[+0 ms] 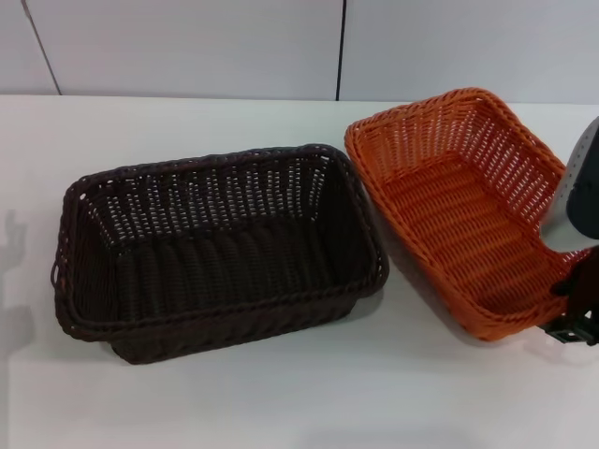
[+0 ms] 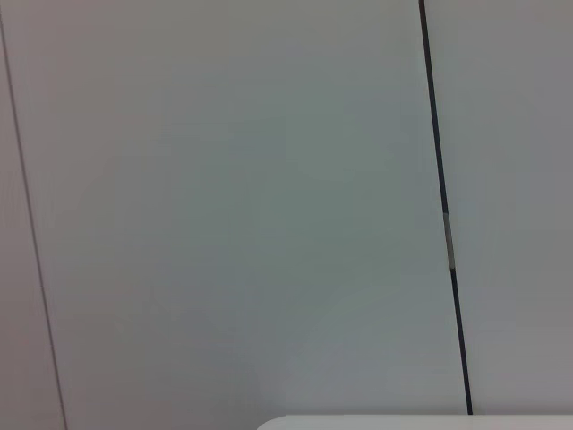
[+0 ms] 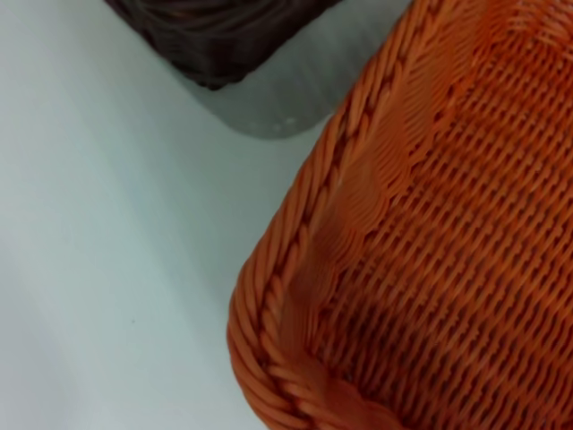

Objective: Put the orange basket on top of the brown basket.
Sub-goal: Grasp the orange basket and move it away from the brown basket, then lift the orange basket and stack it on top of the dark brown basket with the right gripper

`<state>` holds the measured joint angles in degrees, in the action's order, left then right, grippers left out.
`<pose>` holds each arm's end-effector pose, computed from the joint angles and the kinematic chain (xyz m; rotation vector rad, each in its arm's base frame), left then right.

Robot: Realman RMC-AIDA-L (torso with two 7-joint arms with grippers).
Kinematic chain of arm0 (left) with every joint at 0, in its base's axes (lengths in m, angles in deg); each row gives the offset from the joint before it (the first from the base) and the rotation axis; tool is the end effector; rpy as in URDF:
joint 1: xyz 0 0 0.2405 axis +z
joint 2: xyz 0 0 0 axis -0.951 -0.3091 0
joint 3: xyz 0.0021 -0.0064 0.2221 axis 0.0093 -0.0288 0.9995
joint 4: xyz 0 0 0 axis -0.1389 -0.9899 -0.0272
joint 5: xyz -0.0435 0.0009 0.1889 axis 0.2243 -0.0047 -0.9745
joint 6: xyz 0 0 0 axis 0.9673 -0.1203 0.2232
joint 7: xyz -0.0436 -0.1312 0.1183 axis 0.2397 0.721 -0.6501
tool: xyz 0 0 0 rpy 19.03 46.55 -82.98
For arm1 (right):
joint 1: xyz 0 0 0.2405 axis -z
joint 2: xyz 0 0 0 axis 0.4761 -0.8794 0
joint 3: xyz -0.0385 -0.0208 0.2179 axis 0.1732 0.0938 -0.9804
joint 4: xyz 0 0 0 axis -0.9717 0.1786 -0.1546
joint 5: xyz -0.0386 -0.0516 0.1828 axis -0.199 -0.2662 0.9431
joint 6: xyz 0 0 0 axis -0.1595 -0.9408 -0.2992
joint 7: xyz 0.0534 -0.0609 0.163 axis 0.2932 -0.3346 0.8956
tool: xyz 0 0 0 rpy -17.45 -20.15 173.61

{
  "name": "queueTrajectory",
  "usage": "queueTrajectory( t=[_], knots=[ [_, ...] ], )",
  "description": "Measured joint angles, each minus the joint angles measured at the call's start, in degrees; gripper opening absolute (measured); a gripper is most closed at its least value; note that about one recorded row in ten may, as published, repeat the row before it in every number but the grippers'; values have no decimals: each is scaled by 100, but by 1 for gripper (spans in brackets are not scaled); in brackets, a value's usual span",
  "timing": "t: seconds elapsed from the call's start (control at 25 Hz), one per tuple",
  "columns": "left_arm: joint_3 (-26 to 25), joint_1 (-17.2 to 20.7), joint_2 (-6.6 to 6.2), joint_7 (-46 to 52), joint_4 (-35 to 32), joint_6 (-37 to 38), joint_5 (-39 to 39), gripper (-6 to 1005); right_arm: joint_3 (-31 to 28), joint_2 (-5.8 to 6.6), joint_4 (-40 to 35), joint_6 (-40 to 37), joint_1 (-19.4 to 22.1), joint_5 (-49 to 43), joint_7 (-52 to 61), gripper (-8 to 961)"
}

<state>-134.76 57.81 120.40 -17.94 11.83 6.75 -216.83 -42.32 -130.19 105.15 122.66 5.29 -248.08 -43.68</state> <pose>-0.3479 0.3329 0.0562 -1.2728 -0.6119 -0.3510 0.2035 0.3043 0.0166 -2.5510 0.4826 -0.7798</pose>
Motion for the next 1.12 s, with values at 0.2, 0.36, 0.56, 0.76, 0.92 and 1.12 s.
queueTrajectory(
  t=[0.2, 0.36, 0.56, 0.76, 0.92, 1.12],
  knots=[
    [-4, -47, -8, 0, -82, 1, 0, 725, -14, -13, -190, -98, -97, 47, 139, 367],
    [-29, -72, -11, 0, -121, 2, 0, 724, -26, -16, 30, -135, -141, 82, 394, 334],
    [-43, -104, -22, 0, -199, 2, 0, 724, -251, 1, 566, 33, -321, 120, 714, 283],
    [-44, -146, -21, 0, -256, 2, 0, 724, -402, -1, 841, 164, -519, 139, 851, 263],
    [-46, -178, -20, 0, -293, 1, 0, 724, -402, 10, 1213, 290, -820, 144, 970, 248],
    [-53, -232, -31, 265, -374, 1, 0, 724, -228, 31, 1395, 280, -1254, 161, 537, 225]
  ],
)
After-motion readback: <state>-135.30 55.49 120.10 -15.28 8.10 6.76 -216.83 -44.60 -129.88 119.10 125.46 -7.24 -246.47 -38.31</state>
